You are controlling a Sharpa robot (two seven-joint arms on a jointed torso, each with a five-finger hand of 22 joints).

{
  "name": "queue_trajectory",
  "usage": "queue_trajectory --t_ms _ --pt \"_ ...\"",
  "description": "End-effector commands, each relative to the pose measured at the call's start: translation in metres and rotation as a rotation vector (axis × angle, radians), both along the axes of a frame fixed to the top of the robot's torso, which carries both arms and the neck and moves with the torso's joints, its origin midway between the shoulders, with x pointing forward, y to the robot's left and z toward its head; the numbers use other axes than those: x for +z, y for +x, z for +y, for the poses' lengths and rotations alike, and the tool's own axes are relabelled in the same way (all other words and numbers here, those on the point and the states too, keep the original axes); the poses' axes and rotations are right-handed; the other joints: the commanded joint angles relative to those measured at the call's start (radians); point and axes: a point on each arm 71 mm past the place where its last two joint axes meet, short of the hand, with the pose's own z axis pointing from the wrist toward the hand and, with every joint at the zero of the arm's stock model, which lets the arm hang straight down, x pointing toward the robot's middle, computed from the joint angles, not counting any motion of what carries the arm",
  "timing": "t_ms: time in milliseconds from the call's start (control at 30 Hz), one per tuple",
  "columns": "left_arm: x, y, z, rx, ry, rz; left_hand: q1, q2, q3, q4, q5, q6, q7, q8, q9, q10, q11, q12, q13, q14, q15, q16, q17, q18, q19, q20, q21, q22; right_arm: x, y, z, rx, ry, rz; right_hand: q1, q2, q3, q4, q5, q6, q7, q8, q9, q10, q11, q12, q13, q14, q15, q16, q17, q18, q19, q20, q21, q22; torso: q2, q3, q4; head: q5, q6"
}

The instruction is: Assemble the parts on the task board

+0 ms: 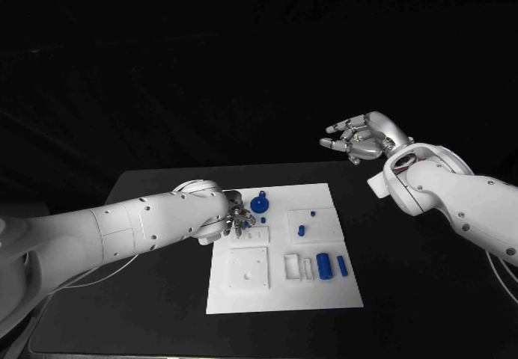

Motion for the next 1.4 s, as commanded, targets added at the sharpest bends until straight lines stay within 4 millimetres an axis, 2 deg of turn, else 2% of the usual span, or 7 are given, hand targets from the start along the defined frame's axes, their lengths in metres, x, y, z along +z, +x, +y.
queue_trajectory --t_ms 33,167,400,767,1400 --pt "-0.004 -0.001 -0.001 0.012 0.032 0.019 -0.001 0.011 0.069 -0.071 0.003 0.098 -0.088 -0.004 0.002 0.04 -0.007 0.005 0.002 0.007 -0.002 0.007 0.001 -0.013 0.006 0.001 0.005 0.02 0.002 0.001 0.001 -0.006 0.024 -0.002 -0.005 0.009 0.003 -0.004 0.003 0.007 -0.002 -0.002 -0.001 0.003 -0.007 0.004 -0.001 0.0 -0.004 0.004 -0.002 0.002 0.005 0.0 0.003 0.066 0.0 -0.0009 -0.0004 0.002 -0.005" --pt "-0.009 -0.003 -0.004 0.009 0.037 0.034 -0.001 0.011 0.071 -0.072 0.004 0.1 -0.089 -0.005 0.002 0.041 -0.007 0.006 0.002 0.007 -0.002 0.007 0.003 -0.013 0.006 0.001 0.006 0.02 0.002 0.002 0.003 -0.003 0.025 0.001 -0.006 0.011 0.005 -0.007 0.004 0.008 -0.002 -0.002 -0.001 0.003 -0.007 0.004 -0.002 0.0 -0.004 0.005 -0.002 0.002 0.005 0.0 0.003 0.066 0.001 -0.0018 -0.002 0.003 -0.008" --pt "-0.015 -0.005 -0.008 0.007 0.034 0.038 -0.003 0.01 0.074 -0.071 0.008 0.102 -0.089 -0.009 0.003 0.04 -0.007 0.008 0.001 0.008 -0.002 0.007 0.006 -0.013 0.005 0.0 0.009 0.019 0.001 0.003 0.004 0.001 0.025 0.008 -0.007 0.013 0.007 -0.009 0.004 0.008 -0.002 -0.001 -0.001 0.003 -0.007 0.004 -0.002 -0.001 -0.004 0.005 -0.002 0.002 0.005 0.0 0.004 0.066 0.0 -0.0012 -0.0005 0.003 -0.015" --pt "-0.019 -0.007 -0.012 0.002 0.03 0.029 -0.004 0.009 0.075 -0.071 0.009 0.103 -0.089 -0.012 0.002 0.041 -0.007 0.008 0.0 0.009 -0.002 0.005 0.006 -0.012 0.004 0.0 0.01 0.019 0.0 0.004 0.006 0.003 0.024 0.015 -0.009 0.014 0.008 -0.011 0.005 0.007 -0.002 -0.002 -0.001 0.003 -0.007 0.004 -0.002 -0.001 -0.004 0.006 -0.002 0.002 0.005 0.0 0.004 0.066 -0.001 -0.0004 -0.001 0.004 -0.018" --pt "-0.024 -0.01 -0.014 -0.008 0.032 0.04 -0.003 0.008 0.076 -0.071 0.011 0.105 -0.088 -0.017 0.003 0.041 -0.007 0.008 -0.003 0.011 -0.002 0.001 0.009 -0.012 0.003 0.0 0.013 0.019 -0.001 0.005 0.006 0.005 0.023 0.018 -0.011 0.016 0.011 -0.014 0.005 0.007 -0.002 -0.002 -0.001 0.003 -0.007 0.004 -0.003 -0.001 -0.004 0.006 -0.002 0.002 0.005 0.0 0.004 0.066 -0.001 -0.0015 -0.0002 0.001 -0.022"
